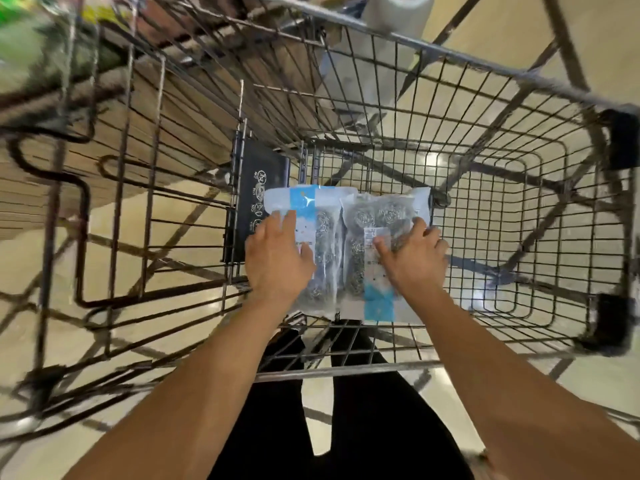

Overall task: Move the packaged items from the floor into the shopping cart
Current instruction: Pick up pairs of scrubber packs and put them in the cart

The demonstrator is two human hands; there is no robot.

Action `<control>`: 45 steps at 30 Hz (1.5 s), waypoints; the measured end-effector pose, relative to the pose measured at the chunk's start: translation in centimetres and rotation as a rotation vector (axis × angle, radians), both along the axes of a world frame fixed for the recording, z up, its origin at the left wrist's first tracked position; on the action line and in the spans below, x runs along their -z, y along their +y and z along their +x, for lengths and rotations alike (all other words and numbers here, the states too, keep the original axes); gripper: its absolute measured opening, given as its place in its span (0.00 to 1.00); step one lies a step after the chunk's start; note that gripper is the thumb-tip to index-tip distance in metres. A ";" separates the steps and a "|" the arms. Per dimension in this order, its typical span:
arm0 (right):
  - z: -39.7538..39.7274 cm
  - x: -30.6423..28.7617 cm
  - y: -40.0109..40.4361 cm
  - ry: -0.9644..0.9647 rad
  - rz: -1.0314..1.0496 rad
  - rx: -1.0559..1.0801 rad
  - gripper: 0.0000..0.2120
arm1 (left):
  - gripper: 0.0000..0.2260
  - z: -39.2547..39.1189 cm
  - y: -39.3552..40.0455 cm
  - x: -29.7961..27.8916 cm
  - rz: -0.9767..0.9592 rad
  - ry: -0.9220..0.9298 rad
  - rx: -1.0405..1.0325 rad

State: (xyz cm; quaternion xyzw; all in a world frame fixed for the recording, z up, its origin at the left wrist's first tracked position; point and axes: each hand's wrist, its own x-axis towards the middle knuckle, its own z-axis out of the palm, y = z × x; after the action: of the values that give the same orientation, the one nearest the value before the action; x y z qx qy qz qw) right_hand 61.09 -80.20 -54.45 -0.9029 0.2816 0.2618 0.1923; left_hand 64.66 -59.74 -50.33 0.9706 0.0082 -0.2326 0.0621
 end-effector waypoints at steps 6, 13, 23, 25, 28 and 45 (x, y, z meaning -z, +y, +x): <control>2.2 -9.0 2.0 -0.283 0.117 -0.260 0.32 | 0.26 0.2 3.4 -9.4 0.071 -0.223 0.158; 6.0 -22.4 8.2 -0.528 -0.011 -0.659 0.30 | 0.24 -0.4 10.5 -22.3 0.177 -0.469 0.084; 3.5 -37.5 25.5 -0.881 -0.166 -0.983 0.30 | 0.23 -9.7 29.9 -35.1 0.328 -0.716 -0.157; 2.3 -39.7 30.1 -0.959 -0.146 -1.034 0.31 | 0.23 -12.9 34.6 -37.0 0.351 -0.757 -0.242; 0.3 -42.2 37.4 -1.052 -0.112 -1.132 0.31 | 0.23 -18.1 41.2 -38.9 0.409 -0.763 -0.361; -7.7 -43.0 75.8 -1.146 0.197 -1.624 0.32 | 0.26 -37.8 66.4 -37.5 0.524 -0.717 -0.973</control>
State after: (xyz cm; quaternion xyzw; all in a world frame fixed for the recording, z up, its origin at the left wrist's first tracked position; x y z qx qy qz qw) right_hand 53.37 -4.41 -11.49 -0.7915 -0.5793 -0.1390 0.1360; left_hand 26.88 6.71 -12.81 0.8565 0.4810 0.1695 -0.0792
